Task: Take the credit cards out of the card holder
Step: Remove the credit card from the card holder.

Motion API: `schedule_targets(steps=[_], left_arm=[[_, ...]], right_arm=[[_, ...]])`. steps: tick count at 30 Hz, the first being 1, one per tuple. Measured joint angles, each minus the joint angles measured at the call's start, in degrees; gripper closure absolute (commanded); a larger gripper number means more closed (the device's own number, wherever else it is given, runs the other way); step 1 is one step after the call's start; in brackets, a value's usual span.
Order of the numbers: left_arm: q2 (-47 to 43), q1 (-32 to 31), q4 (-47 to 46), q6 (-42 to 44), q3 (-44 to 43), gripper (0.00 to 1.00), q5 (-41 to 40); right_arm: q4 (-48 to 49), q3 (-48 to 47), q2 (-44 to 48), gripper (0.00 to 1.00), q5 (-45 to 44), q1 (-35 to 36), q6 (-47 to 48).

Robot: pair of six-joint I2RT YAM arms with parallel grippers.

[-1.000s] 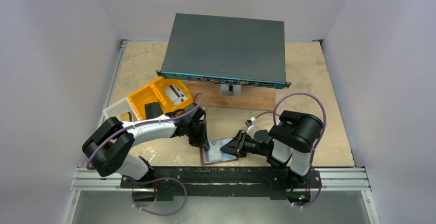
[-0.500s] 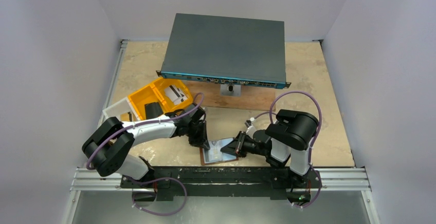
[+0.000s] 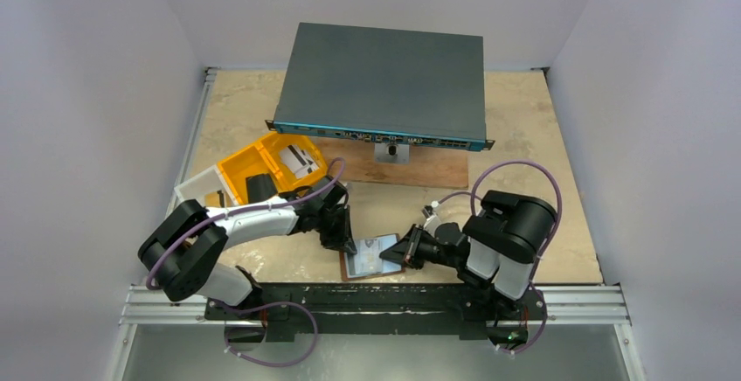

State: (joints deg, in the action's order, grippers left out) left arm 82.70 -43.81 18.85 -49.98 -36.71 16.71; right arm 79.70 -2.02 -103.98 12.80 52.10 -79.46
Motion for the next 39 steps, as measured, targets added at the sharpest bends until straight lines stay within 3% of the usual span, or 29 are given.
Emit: schedule_targets(steps=[3,7,11,13,21,29,39], left_arm=[[-0.1,0.0,0.0,0.0,0.1,1.0,0.0],[-0.1,0.0,-0.1,0.0,0.2,1.0,0.1],[-0.1,0.1,-0.2,0.0,0.2,1.0,0.1],[-0.1,0.1,-0.2,0.0,0.2,1.0,0.1],[-0.1,0.3,-0.2,0.0,0.2,1.0,0.2],[-0.4,0.3,0.1,0.0,0.2,1.0,0.0],[-0.9,0.3,0.3,0.0,0.5,1.0,-0.7]], right_arm=[[-1.9,0.2,1.7,0.97,-0.3,0.0,0.0],[-4.9,-0.1,3.8,0.73,-0.4,0.0,0.8],[-7.0,-2.6,4.6,0.69,0.2,0.0,2.0],[-7.3,-3.5,4.0,0.7,0.3,0.0,2.4],[-2.3,-3.8,-1.6,1.0,1.3,-0.1,1.5],[-2.3,-0.2,2.1,1.0,-0.6,-0.1,0.5],[-17.2,0.0,15.0,1.0,-2.9,-0.1,2.5]])
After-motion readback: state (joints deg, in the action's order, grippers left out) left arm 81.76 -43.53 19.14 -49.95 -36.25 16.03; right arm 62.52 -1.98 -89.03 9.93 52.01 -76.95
